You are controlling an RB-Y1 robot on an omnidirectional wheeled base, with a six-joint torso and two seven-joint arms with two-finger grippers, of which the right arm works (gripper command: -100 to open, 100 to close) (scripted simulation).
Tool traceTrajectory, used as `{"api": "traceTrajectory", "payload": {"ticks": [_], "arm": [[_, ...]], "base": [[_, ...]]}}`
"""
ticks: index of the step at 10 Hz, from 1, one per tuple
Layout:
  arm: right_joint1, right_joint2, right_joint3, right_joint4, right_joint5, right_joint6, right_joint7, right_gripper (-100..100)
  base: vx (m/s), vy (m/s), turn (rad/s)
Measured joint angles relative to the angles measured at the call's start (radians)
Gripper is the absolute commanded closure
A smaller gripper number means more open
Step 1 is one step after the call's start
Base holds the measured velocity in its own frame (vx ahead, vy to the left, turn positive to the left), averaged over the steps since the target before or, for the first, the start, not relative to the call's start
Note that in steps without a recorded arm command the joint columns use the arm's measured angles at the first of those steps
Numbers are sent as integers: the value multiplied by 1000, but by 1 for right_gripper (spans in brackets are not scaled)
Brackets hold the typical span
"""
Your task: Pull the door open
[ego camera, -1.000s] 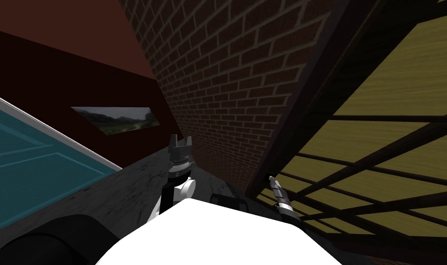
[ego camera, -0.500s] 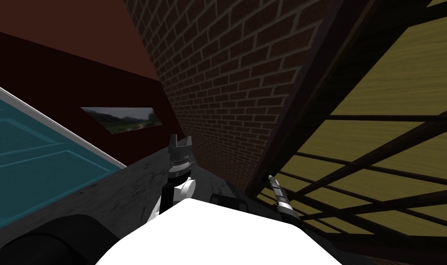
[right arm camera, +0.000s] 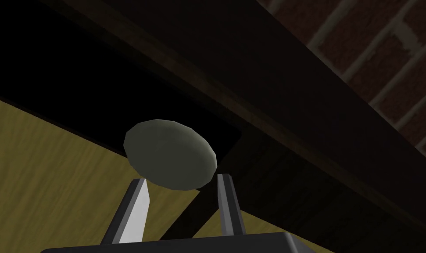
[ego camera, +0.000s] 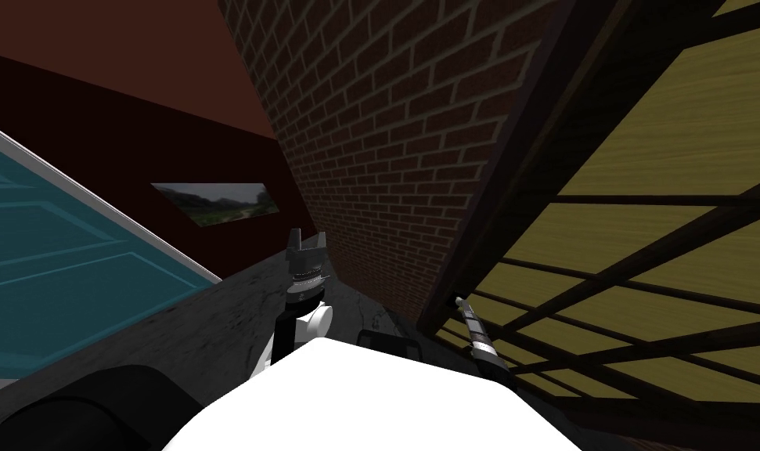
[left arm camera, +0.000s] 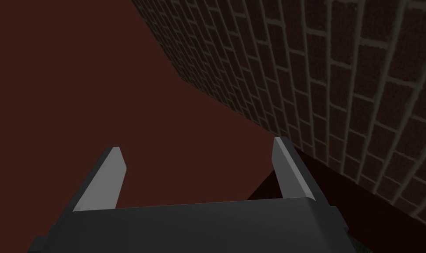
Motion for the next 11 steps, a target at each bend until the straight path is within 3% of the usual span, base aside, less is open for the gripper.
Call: {"api": "traceTrajectory", "payload": {"ticks": [3, 7, 9, 11], "arm": [[-12, -10, 20, 19, -37, -5, -71, 100], [-3, -15, 47, -2, -76, 15, -168, 100], [-30, -26, 59, 44, -105, -4, -217, 100], [-29, -30, 73, 39, -125, 3, -264, 100]], "base": [[-41, -11, 38], [-36, -10, 43], [-42, -13, 28], [-25, -9, 23]]}}
